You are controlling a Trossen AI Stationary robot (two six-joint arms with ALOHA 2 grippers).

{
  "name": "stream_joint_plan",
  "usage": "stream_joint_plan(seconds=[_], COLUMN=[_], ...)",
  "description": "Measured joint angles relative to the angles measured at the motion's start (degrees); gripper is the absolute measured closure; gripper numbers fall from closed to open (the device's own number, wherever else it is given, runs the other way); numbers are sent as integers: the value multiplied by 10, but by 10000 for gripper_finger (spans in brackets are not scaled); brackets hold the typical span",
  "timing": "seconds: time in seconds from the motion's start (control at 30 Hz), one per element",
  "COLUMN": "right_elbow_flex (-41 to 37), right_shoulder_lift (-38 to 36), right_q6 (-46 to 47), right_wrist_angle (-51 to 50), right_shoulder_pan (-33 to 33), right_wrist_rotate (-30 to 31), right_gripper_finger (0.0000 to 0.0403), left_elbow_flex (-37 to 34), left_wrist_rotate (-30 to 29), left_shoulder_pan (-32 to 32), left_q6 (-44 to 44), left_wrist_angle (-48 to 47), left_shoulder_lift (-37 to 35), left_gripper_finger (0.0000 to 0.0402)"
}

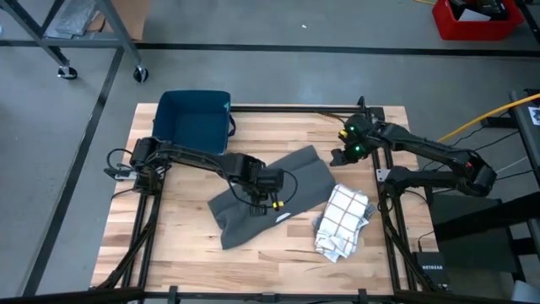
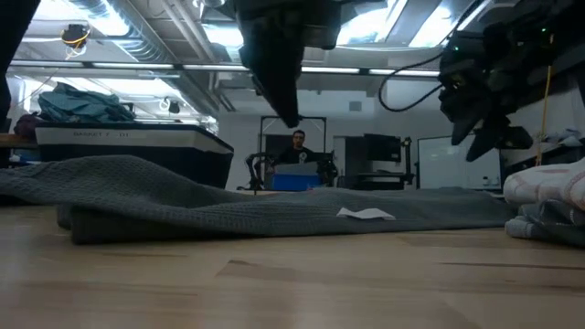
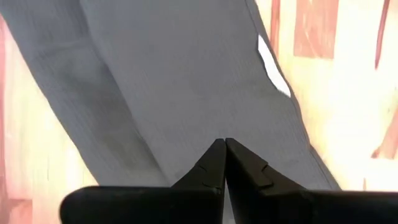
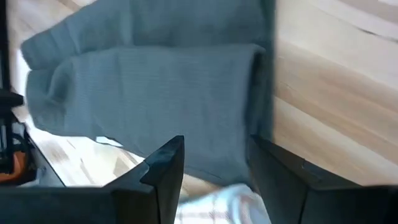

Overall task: Fold towel
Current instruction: Fold the gray towel

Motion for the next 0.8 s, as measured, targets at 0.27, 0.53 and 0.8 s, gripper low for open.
stream_joint_plan(seconds=[0.27, 0.53, 0.8], right_elbow_flex=[-3, -3, -3], right_shoulder_lift=[70, 166, 209], right_q6=[27, 28, 46], right_wrist_angle=[44, 84, 137], right_shoulder_pan=[40, 39, 39], right_wrist_rotate=[75, 42, -45], right_gripper_finger=[221, 221, 226], left_elbow_flex=[0, 0, 0], left_wrist_rotate=[-1, -1, 0], left_shoulder_pan=[2, -6, -6], left_q6=[0, -1, -1], left_wrist_angle=[16, 16, 15], left_shoulder_lift=[0, 0, 0], left_gripper_finger=[400, 400, 399])
